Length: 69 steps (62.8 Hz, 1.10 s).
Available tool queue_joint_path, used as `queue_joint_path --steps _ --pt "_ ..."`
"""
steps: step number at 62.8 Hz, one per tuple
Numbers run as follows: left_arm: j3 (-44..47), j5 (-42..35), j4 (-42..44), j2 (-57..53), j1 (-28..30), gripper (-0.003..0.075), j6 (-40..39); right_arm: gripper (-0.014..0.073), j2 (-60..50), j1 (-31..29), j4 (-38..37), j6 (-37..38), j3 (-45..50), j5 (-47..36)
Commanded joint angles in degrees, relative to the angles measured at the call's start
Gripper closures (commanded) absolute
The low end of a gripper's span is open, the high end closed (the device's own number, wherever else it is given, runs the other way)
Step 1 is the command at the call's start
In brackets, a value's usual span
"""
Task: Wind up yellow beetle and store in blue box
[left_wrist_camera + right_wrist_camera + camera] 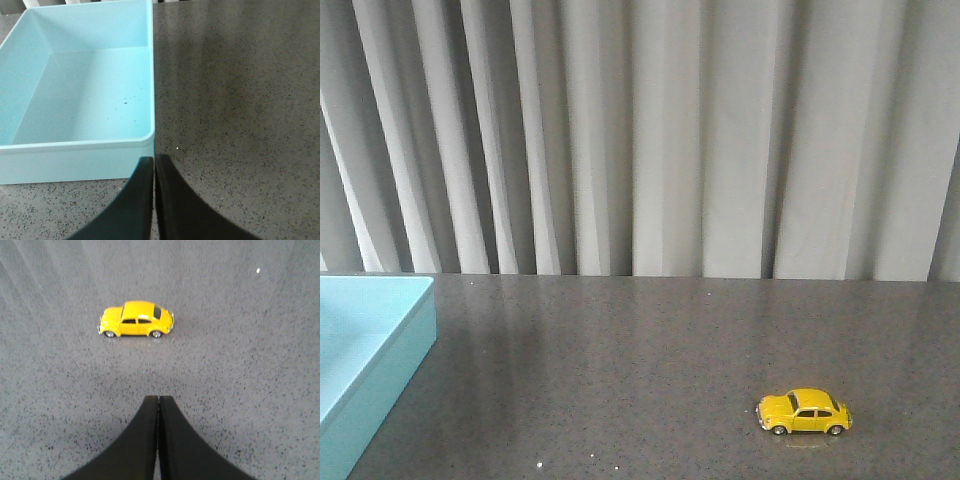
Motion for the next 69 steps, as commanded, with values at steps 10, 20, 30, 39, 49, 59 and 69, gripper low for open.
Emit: queue_joint_path --steps 10,20,30,39,49,59,69 --pt "-1.8 -3.5 -0.5 1.7 0.0 0.0644 -0.2 0.0496 1.8 -0.3 -0.6 -2.5 -1.9 -2.1" --pt "-1.8 -3.6 -0.4 2.2 0.0 0.0389 0.0 0.0206 2.0 -0.3 -1.5 -2.8 -1.9 -1.9" --pt "-1.8 -4.1 -0.5 2.2 0.0 0.0174 -0.1 -0.0036 2.0 -0.3 -2.4 -2.8 -1.9 -1.7" --pt "-1.8 -3.8 -0.6 2.2 0.0 0.0126 -0.1 -0.0083 2.0 -0.3 1.0 -2.2 -1.9 -2.0" --pt "-1.9 -3.8 -0.5 2.2 -0.1 0.0126 0.0 -0.0049 4.0 -0.3 1.7 -2.2 -6.2 2.7" --pt "-1.9 -4.2 -0.4 2.2 -0.2 0.0126 0.0 0.0004 10.1 1.8 0.3 -2.4 -14.6 10.0" --pt "-1.9 -4.2 -0.4 2.2 -0.2 0.0126 0.0 0.0044 18.5 6.8 -2.3 1.0 -23.5 14.3"
